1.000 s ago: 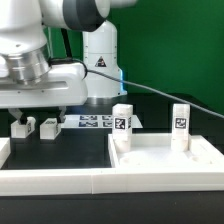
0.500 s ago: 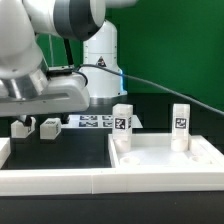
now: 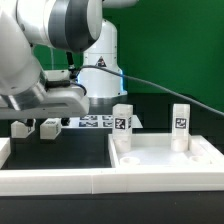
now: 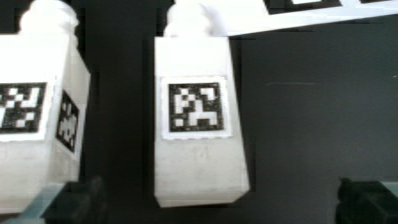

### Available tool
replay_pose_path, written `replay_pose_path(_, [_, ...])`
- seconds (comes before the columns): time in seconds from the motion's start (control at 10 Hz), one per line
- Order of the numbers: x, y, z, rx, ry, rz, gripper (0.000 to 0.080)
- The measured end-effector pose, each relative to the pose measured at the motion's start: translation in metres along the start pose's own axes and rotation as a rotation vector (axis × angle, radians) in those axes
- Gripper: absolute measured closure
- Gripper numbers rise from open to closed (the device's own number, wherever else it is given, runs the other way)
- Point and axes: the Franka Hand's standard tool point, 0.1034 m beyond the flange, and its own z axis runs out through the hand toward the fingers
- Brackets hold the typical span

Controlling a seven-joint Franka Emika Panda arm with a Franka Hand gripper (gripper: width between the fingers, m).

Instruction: Assemble square table

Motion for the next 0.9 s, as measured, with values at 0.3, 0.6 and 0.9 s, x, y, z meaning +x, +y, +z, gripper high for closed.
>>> replay_pose_path(0.3, [-0.008,0.005,0.017,-0.023,-0.056,0.091,0.015])
replay_pose_path(0.6, [-0.005,0.007,0.021,-0.028,-0.06,0.091,0.015])
replay_pose_path(0.9, [-0.004,0.002,0.018,-0.025,-0.069,0.074,0.015])
